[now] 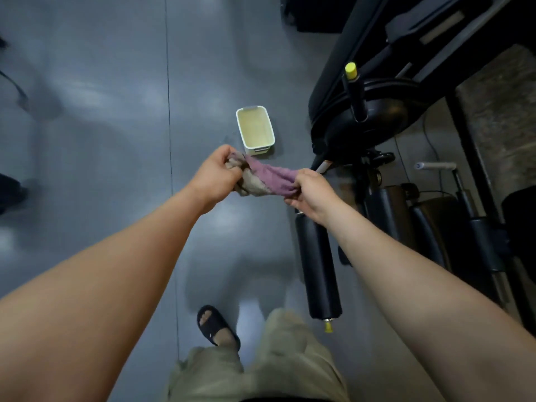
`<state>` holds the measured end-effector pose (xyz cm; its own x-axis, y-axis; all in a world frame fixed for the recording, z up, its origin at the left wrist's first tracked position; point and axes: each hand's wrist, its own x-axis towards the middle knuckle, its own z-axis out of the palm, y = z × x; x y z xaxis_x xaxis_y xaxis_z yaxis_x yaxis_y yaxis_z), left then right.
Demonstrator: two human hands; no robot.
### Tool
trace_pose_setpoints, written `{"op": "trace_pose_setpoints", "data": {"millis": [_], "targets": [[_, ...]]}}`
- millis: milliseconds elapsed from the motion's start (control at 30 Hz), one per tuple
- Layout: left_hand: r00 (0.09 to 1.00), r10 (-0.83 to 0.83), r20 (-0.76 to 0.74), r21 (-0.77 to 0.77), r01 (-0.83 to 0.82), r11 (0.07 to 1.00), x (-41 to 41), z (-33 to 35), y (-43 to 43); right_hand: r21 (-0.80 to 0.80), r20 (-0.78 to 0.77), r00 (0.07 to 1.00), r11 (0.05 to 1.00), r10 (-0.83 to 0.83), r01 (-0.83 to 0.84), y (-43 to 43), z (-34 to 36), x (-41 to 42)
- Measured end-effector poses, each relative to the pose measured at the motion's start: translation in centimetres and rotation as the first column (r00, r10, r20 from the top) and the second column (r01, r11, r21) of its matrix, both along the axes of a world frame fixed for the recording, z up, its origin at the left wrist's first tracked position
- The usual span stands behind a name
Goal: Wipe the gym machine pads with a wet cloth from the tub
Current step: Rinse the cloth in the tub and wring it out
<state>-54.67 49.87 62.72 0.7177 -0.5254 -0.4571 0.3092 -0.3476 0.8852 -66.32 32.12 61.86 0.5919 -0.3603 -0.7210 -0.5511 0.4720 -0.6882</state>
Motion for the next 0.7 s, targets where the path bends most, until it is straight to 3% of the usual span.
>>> {"op": "trace_pose_setpoints", "data": {"millis": [133,233,567,700], "targets": [[0.998,0.054,-0.020,0.030,-0.054,0.998,6.6,0.4,-2.4,0.056,-0.030,0.967,0.965,-0.253,0.255,-2.8,-0.9,4.6],[0.997,-0.031,-0.068,0.045,0.034,0.998,11.6,0.2,-5.4,0.093,-0.042,0.927,0.922,-0.373,0.375,-4.7,-2.0,8.5],[0.967,-0.255,-0.023,0.144,0.255,0.956,30.6,1.2,-16.8,0.062,0.081,0.977,0.980,-0.196,0.191,-11.5,-6.9,23.3],[0.946,-0.325,0.004,0.194,0.318,0.928,36.3,0.4,-22.5,-0.241,-0.012,0.999,0.970,0.034,-0.036,-13.4,-8.5,28.1]]}}
